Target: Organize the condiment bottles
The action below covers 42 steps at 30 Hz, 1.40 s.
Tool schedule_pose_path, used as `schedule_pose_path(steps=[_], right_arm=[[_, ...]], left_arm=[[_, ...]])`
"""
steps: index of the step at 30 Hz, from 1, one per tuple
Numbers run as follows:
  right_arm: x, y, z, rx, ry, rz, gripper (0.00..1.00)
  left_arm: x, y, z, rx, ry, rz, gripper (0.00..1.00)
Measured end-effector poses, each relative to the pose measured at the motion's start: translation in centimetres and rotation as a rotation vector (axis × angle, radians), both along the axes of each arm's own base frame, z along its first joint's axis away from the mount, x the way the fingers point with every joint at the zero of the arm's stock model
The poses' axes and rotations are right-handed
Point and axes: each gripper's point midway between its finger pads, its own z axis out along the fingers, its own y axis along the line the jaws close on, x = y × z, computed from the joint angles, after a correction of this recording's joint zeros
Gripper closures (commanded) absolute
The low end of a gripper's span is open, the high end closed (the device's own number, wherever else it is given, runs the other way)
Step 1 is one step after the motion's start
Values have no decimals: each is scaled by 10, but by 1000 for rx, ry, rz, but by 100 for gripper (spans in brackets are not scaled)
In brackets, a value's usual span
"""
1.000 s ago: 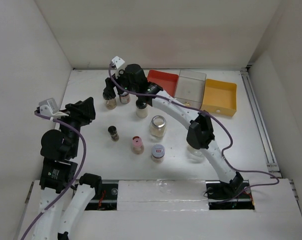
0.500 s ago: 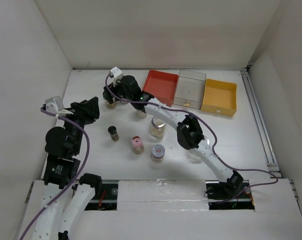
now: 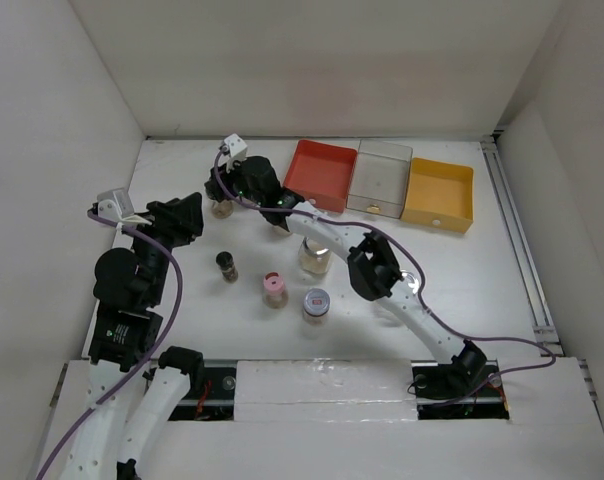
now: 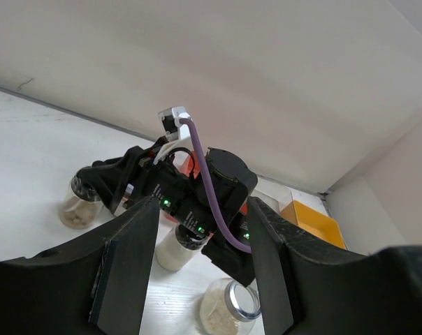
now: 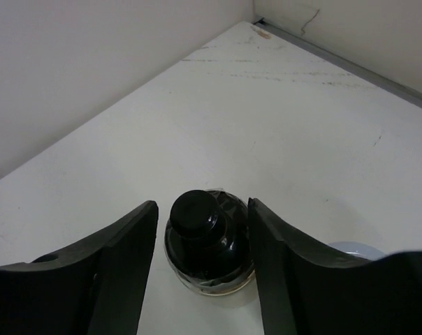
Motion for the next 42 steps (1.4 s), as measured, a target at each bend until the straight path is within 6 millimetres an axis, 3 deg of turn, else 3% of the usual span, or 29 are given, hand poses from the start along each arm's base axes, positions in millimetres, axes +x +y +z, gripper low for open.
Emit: schedule_pose_path(steps=[5, 14, 20, 29, 32, 35, 42], right_arm=[[2, 3, 8, 48, -12, -4, 59], [-3, 3, 9, 107, -3, 7, 67], [-5, -1, 26, 123, -3, 0, 75], [-10, -3, 40, 208, 68, 43, 74], [-6, -9, 57, 304, 111, 83, 74], [7, -26, 83, 407, 141, 103, 74], [51, -114, 179, 576, 56, 34, 74]], left_arm=[[0, -2, 2, 0, -7, -10, 51], [0, -2, 2, 0, -7, -12, 51], [0, -2, 2, 0, -7, -12, 51], [1, -3, -4, 2, 3, -12, 51], [1, -3, -4, 2, 4, -12, 51], [1, -3, -4, 2, 3, -12, 51], [1, -3, -4, 2, 3, -13, 51]])
